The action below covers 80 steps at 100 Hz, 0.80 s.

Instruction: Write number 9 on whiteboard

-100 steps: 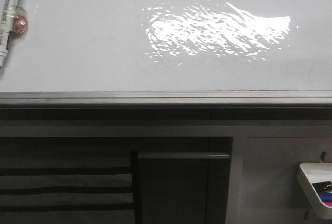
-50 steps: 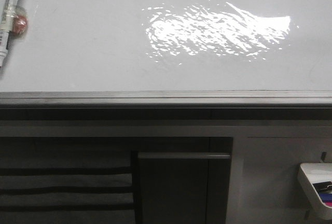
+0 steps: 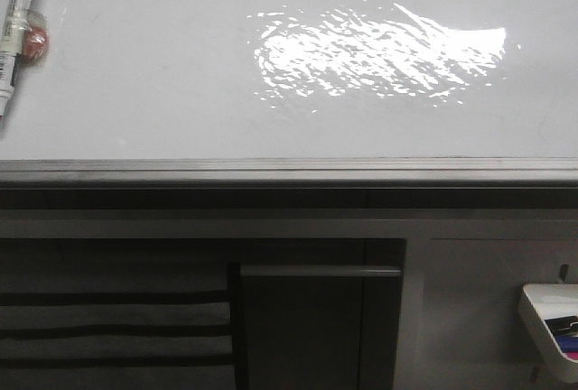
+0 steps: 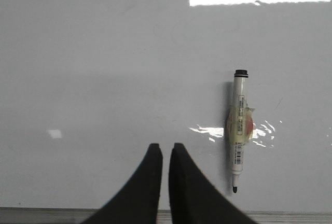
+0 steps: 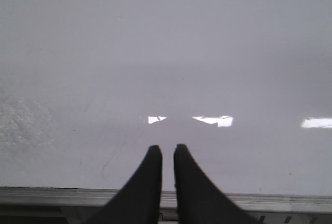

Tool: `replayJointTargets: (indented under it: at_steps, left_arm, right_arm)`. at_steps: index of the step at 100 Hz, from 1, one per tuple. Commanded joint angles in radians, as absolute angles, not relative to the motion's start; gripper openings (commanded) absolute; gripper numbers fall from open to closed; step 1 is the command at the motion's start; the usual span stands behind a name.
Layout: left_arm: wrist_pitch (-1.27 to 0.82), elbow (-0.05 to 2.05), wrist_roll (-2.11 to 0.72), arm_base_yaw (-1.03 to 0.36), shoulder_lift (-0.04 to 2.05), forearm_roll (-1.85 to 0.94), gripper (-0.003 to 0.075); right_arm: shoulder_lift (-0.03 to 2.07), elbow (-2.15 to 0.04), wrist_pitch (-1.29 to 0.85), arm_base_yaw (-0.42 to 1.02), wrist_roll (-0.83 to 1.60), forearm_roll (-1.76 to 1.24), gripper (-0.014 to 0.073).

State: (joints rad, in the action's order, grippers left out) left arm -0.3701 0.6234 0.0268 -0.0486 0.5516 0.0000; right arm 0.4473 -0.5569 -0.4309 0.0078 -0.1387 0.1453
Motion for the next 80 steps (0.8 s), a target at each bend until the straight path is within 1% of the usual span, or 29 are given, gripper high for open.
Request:
replayJointTargets:
  at_steps: [1, 3, 4, 5, 9, 10, 12, 14, 17, 20, 25, 47, 65, 80]
  left_arm:
    - [-0.285, 0.657, 0.031, -0.058, 0.564, 0.014, 0.0215]
    - [-0.285, 0.657, 0.031, -0.058, 0.564, 0.013, 0.025]
    - [-0.285, 0.657, 0.031, -0.058, 0.564, 0.013, 0.0303]
    - [-0.285, 0.657, 0.031, -0.058, 0.564, 0.013, 0.0303]
    - [-0.285, 0.657, 0.031, -0.058, 0.564, 0.013, 0.0423]
    - [-0.285, 0.657, 0.031, -0.058, 0.564, 0.013, 0.0423]
    - [-0.287, 0.657, 0.031, -0.058, 0.564, 0.013, 0.0477]
    - [-0.289, 0.657, 0.031, -0.058, 0.564, 0.013, 0.0507]
    - [-0.289, 0.657, 0.031, -0.058, 0.564, 0.013, 0.0529]
    - [-0.291, 0.657, 0.031, -0.058, 0.564, 0.013, 0.0548]
    - [-0.29, 0.657, 0.031, -0.058, 0.564, 0.013, 0.0546]
    - [-0.29, 0.657, 0.031, -0.058, 0.564, 0.013, 0.0545]
    - [-0.213, 0.657, 0.031, -0.058, 0.565, 0.0, 0.0545]
    - [-0.205, 0.657, 0.031, -0.058, 0.603, -0.019, 0.0545]
  right_arm:
    - [0.46, -0.594, -0.35, 0.004, -0.138, 0.165, 0.0193]
    - [0.46, -0.594, -0.35, 0.004, -0.138, 0.165, 0.0241]
    - [0.46, -0.594, -0.35, 0.004, -0.138, 0.165, 0.0256]
    - [0.46, -0.594, -0.35, 0.004, -0.138, 0.165, 0.0288]
    - [0.46, -0.594, -0.35, 0.004, -0.138, 0.165, 0.0366]
    - [0.46, -0.594, -0.35, 0.004, -0.138, 0.165, 0.0395]
    - [0.46, -0.594, -0.348, 0.004, -0.138, 0.165, 0.0436]
    - [0.46, -0.594, -0.348, 0.004, -0.138, 0.165, 0.0461]
    - [0.46, -0.594, -0.35, 0.004, -0.138, 0.165, 0.051]
    - [0.46, -0.594, -0.35, 0.004, -0.138, 0.165, 0.0533]
    - [0.46, -0.594, -0.35, 0.004, -0.138, 0.165, 0.056]
    - [0.46, -0.594, -0.35, 0.004, -0.138, 0.165, 0.0553]
    - [0.46, -0.594, -0.341, 0.004, -0.138, 0.165, 0.0553]
    - [0.46, -0.594, -0.341, 0.004, -0.138, 0.165, 0.0553]
